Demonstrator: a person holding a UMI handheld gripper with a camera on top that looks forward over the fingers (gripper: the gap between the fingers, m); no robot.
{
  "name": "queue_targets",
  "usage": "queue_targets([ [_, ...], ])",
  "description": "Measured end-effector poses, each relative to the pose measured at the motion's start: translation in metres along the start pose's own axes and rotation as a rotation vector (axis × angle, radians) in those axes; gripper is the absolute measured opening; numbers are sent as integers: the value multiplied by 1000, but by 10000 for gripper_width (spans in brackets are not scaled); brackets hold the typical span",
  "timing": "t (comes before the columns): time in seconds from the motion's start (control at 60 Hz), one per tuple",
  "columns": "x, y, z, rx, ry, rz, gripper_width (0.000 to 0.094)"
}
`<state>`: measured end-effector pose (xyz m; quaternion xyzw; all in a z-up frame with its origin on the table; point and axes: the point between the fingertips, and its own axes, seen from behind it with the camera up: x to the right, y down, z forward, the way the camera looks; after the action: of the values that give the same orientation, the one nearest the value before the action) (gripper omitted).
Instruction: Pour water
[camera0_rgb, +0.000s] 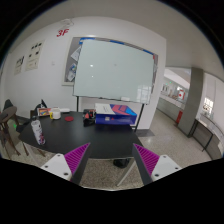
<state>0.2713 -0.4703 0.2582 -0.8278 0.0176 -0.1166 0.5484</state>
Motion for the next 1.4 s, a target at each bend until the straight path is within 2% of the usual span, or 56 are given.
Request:
queue_targets([
  [0.15, -17, 13, 5, -31, -5, 16, 843],
  [0.317, -62, 60, 11, -98, -35, -1, 847],
  [0.433, -122, 104, 18, -170, -72, -7, 841],
  [0.567, -217, 132, 31, -199, -133, 12, 845],
  [0.7, -320, 131, 56, -173, -183, 21, 845],
  [0.867, -420, 107, 109, -122, -242, 60, 846],
  [1.0, -460, 83, 159, -72, -247, 73, 846],
  [1.133, -472, 61, 203, -10, -199, 40, 841],
  [1.233, -472, 51, 228, 13, -178, 47, 765],
  [1.25, -474, 52, 231, 17, -177, 52, 733],
  [1.3, -475, 48, 236, 27, -181, 61, 562],
  [1.4, -476, 44, 242, 49, -186, 79, 505],
])
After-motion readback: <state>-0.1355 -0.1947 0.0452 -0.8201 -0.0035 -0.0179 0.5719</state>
